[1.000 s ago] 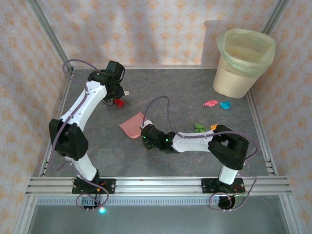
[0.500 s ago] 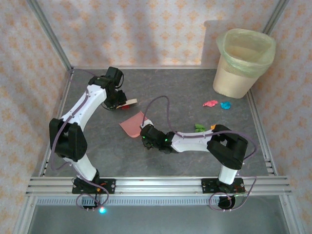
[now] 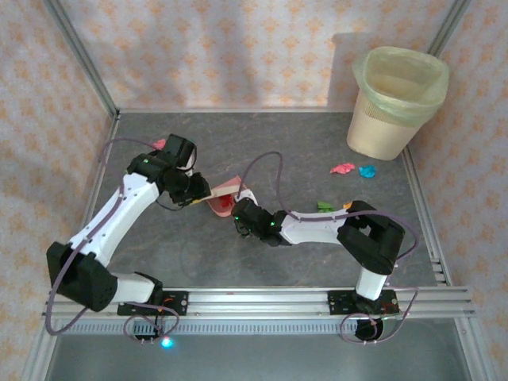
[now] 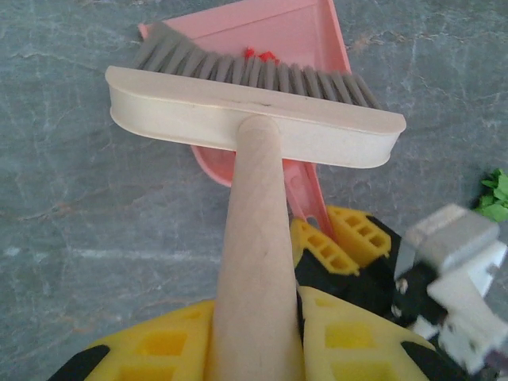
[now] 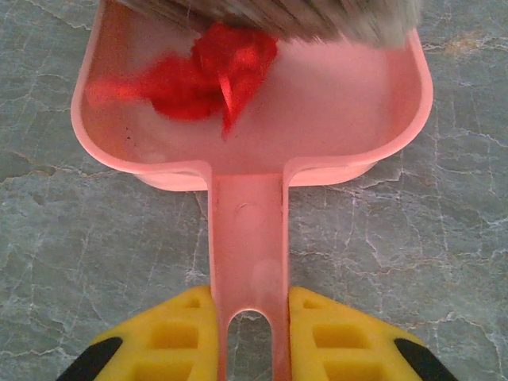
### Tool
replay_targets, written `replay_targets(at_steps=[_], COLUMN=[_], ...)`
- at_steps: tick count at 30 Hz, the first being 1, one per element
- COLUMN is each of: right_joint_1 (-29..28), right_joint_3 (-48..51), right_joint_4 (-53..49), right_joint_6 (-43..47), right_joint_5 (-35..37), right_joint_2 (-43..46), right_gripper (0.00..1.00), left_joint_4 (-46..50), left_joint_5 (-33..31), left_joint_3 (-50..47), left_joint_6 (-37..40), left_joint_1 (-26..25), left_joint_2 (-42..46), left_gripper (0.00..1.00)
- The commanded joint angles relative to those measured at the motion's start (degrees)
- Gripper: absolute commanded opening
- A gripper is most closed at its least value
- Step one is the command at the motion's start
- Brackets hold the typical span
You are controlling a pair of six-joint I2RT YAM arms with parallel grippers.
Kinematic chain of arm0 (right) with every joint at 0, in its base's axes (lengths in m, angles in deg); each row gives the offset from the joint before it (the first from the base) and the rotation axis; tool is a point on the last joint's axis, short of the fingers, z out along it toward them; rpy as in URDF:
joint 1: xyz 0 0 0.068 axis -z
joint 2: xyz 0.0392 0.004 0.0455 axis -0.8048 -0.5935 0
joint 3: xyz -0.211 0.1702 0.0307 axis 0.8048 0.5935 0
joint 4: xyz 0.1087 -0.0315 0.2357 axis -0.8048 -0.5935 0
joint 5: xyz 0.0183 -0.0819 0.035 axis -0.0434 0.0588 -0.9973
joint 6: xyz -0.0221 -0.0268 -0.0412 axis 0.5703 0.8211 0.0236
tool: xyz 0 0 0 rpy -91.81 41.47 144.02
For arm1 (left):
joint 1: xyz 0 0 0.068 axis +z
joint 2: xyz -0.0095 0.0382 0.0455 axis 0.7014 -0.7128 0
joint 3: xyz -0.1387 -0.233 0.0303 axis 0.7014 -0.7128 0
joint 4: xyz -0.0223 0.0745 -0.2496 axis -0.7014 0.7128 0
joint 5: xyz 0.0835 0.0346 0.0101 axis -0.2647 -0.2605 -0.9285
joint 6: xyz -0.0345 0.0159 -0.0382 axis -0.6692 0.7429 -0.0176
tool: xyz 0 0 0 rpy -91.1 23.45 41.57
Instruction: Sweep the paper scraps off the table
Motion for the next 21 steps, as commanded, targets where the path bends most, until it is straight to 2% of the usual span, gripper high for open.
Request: replay_targets(at_steps=[1,7,13,17,21], right_joint_1=[0.5,0.5,0.5,0.5,0.5], right_joint_3=[1.3,1.5,1.5,1.6,1.5], right_joint_4=[-1.9,-1.5,-1.1,-0.9,-0.6], right_joint_6=[-2.1,-2.1,-2.1,-1.9,-1.5], right_joint_5=[1.7,1.4,0.8,0.2,-0.8], right_joint_2=[-0.1,-0.1,-0.2,-0.2,-0.4], right_gripper=[0.0,0.0,0.0,0.0,0.0], left_joint_4=[4.3,8.4,4.5,0.8,-2.2], left_joint_5=[1.5,-3.8,-12.8,-19.7,-22.0], left_joint_3=[-0.2,4.7,13.1,18.2,22.6], left_joint_6=[0.2,0.4,-2.5,-3.7,-4.9], left_joint_1=[0.1,1.6,3.8,5.4,7.2], left_joint_2=[4.1,6.6,8.7,5.6,-1.1], left_gripper=[0.0,0.0,0.0,0.0,0.0])
